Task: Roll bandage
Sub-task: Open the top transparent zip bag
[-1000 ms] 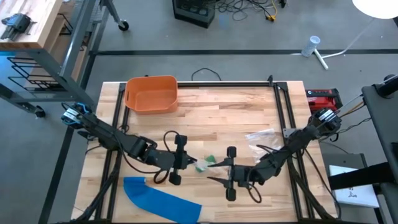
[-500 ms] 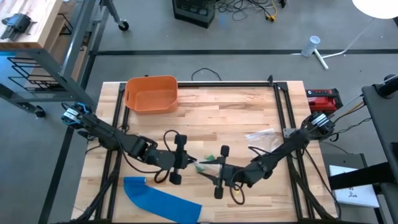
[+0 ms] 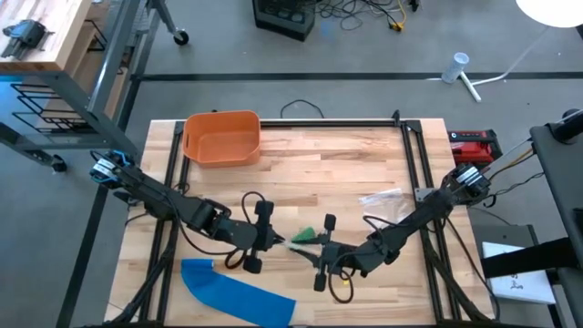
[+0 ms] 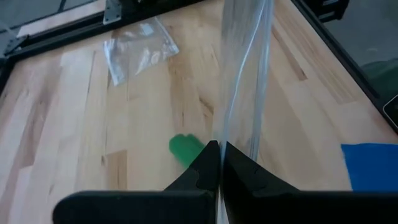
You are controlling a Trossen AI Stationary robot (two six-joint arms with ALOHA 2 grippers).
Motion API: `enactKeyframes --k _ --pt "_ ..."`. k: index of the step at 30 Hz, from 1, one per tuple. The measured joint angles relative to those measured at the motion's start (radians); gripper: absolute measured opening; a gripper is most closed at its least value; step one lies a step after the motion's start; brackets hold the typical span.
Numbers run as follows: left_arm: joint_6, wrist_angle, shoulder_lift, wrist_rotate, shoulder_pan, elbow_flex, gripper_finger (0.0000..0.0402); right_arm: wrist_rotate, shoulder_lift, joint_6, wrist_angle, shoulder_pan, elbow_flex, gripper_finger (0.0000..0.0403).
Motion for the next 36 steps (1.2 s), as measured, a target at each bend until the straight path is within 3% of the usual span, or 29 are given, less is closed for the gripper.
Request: enactKeyframes --k 10,26,36 --pt "-0.026 -0.036 0.0 0.0 0.0 0.009 0.0 0.0 0.0 0.052 0.0 0.0 0.01 0.0045" --pt "-0.062 -0.065 -0.001 0.005 0.0 0.009 0.0 -0.003 -0.005 0.076 -0.069 0.009 0.016 0.0113" --pt "-0.053 -0.064 -0.001 0.005 0.0 0.009 0.0 -0.003 -0.006 0.076 -0.112 0.013 0.04 0.0084"
